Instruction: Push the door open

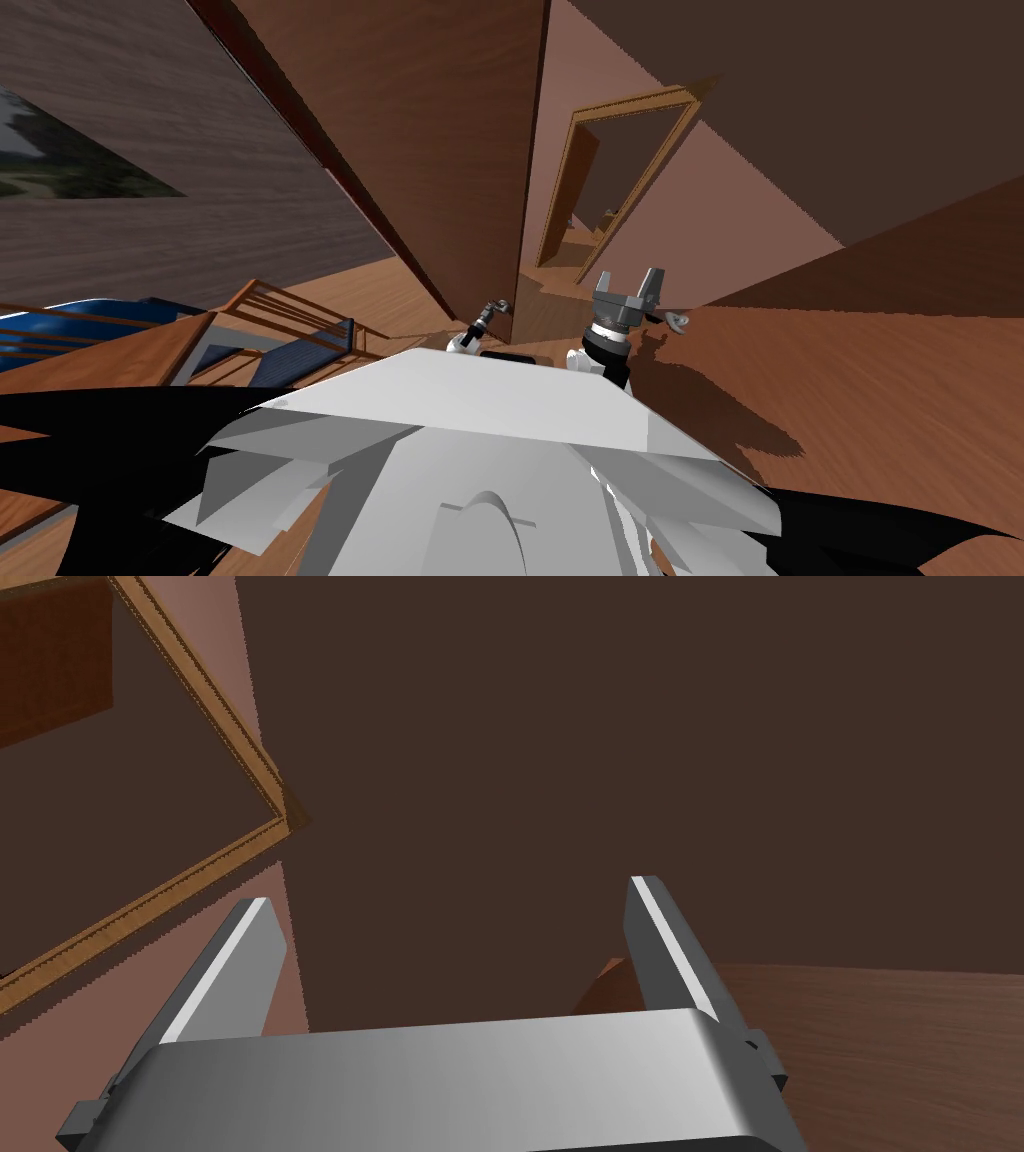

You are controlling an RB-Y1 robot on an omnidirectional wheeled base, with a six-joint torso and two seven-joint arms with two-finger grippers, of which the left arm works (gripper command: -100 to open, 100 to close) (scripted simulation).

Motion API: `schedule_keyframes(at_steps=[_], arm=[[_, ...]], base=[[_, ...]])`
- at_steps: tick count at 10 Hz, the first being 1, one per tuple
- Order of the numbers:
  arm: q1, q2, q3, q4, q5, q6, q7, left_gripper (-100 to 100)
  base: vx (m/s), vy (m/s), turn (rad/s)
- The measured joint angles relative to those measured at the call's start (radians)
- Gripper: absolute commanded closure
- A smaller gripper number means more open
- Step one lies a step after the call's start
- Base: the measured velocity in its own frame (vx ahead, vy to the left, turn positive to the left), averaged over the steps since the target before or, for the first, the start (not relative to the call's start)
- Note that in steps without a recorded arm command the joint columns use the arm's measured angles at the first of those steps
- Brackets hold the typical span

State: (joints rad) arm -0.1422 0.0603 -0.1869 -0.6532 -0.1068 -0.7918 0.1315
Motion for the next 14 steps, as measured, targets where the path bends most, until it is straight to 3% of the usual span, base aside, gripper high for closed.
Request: schedule_keyframes(at_steps=[2, 3, 6, 9, 12, 14], arm=[[0.021, 0.002, 0.023, -0.034, 0.01, 0.017, -0.012, 100], [0.001, 0.002, 0.039, 0.0, 0.019, 0.005, -0.016, 100], [0.005, -0.011, 0.077, -0.006, 0.037, 0.011, -0.04, 100], [-0.002, -0.012, 0.12, -0.002, 0.057, 0.013, -0.056, 100], [-0.007, -0.023, 0.151, 0.009, 0.072, 0.008, -0.071, 100], [-0.003, -0.019, 0.159, 0.006, 0.076, 0.01, -0.073, 100]], base=[[0.135, -0.166, 0.072], [0.167, -0.129, 0.067], [0.164, -0.142, 0.052], [0.149, -0.139, 0.068], [0.114, -0.082, 0.042], [0.133, -0.053, 0.04]])
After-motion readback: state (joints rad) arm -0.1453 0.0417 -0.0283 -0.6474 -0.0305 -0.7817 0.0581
